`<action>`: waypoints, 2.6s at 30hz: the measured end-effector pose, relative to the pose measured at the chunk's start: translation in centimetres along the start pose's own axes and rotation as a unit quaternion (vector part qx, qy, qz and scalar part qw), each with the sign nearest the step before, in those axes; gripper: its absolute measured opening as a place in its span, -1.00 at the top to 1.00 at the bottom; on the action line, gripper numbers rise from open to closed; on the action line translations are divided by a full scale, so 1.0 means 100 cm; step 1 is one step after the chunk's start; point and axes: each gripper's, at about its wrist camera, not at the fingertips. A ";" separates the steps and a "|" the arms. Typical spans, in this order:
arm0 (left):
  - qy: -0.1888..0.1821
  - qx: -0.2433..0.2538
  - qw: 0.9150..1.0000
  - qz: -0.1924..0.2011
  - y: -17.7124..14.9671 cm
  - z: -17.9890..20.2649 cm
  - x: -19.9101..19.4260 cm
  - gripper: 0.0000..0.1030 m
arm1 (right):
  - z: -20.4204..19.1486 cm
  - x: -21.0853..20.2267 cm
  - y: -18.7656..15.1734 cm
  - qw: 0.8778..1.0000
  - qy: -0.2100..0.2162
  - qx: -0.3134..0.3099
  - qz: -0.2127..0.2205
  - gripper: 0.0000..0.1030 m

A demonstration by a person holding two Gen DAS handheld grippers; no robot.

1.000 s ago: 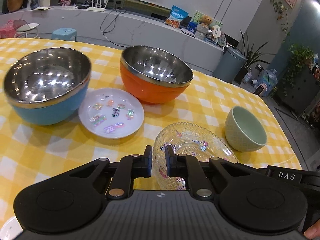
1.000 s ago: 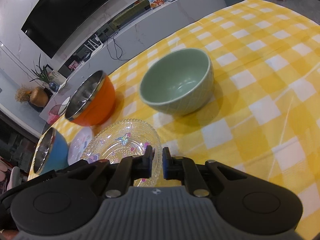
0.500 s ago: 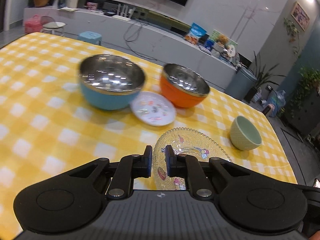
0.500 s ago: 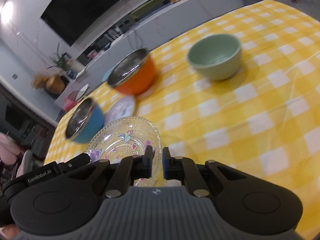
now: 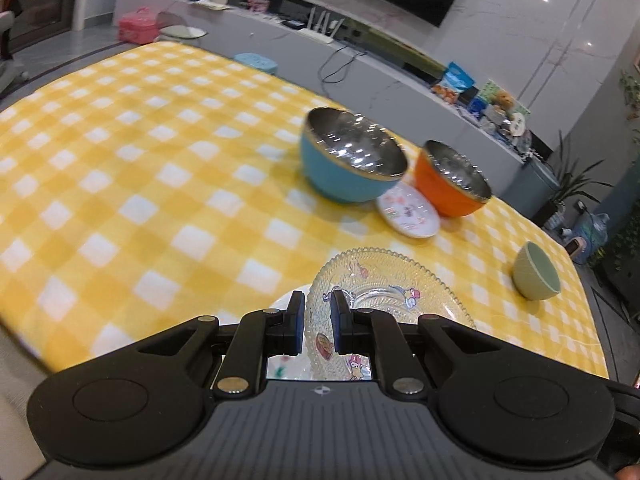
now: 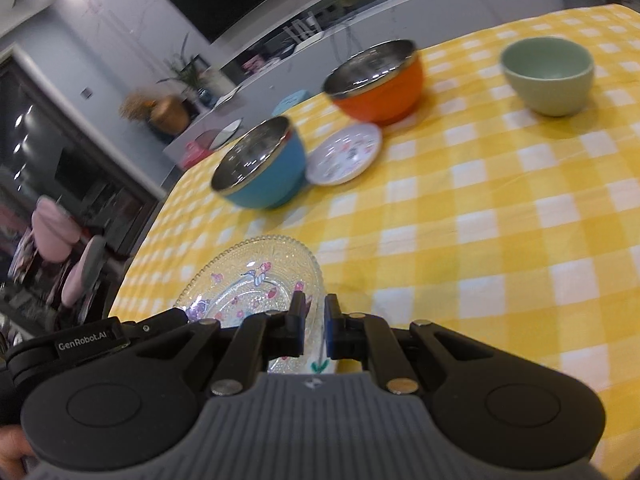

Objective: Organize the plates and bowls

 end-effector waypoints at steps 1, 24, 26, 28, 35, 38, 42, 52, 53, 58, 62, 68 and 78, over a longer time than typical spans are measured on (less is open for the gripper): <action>0.003 -0.001 1.000 -0.003 -0.002 -0.003 0.000 0.72 | -0.002 0.002 -0.002 1.000 0.000 -0.007 -0.003 0.86; 0.038 -0.016 0.998 -0.041 -0.015 -0.018 0.018 0.71 | -0.010 0.029 -0.011 0.998 -0.027 -0.055 -0.034 0.84; 0.040 -0.016 0.998 -0.043 -0.016 -0.018 0.019 0.71 | -0.013 0.030 -0.012 0.997 -0.033 -0.067 -0.032 0.84; 0.043 -0.012 0.998 -0.042 -0.016 -0.017 0.019 0.70 | -0.015 0.030 -0.013 0.996 -0.039 -0.077 -0.031 0.83; 0.063 0.006 0.997 -0.043 -0.017 -0.011 0.021 0.69 | -0.022 0.032 -0.015 0.993 -0.056 -0.103 -0.028 0.83; 0.080 0.019 0.996 -0.046 -0.020 -0.006 0.023 0.67 | -0.031 0.033 -0.019 0.988 -0.074 -0.132 -0.024 0.83; 0.088 0.033 0.995 -0.041 -0.021 -0.002 0.023 0.67 | -0.035 0.034 -0.021 0.984 -0.090 -0.152 -0.022 0.84; 0.089 0.037 0.995 -0.039 -0.021 -0.001 0.022 0.66 | -0.052 0.039 -0.031 0.968 -0.125 -0.219 -0.019 0.47; 0.088 0.032 0.995 -0.039 -0.021 -0.002 0.022 0.62 | -0.051 0.038 -0.029 0.969 -0.125 -0.214 -0.015 0.37; 0.069 0.018 0.997 -0.023 -0.015 -0.003 0.015 0.44 | -0.040 0.026 -0.017 0.977 -0.121 -0.173 0.010 0.25; 0.067 0.045 0.997 0.005 -0.007 0.010 0.012 0.44 | -0.027 0.018 -0.003 0.980 -0.137 -0.140 0.045 0.11; 0.060 0.108 0.991 0.049 0.007 0.042 0.018 0.44 | -0.009 0.018 0.023 0.978 -0.164 -0.101 0.084 0.03; 0.026 0.115 0.992 0.044 0.026 0.070 0.054 0.27 | 0.009 0.034 0.048 0.977 -0.161 -0.082 0.115 0.03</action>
Point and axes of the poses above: each gripper's, at about its wrist camera, not at the fingertips, and x roughly the way its jaws point, z to its right, y to its top, and after that the axes turned 1 degree about z, right-handed
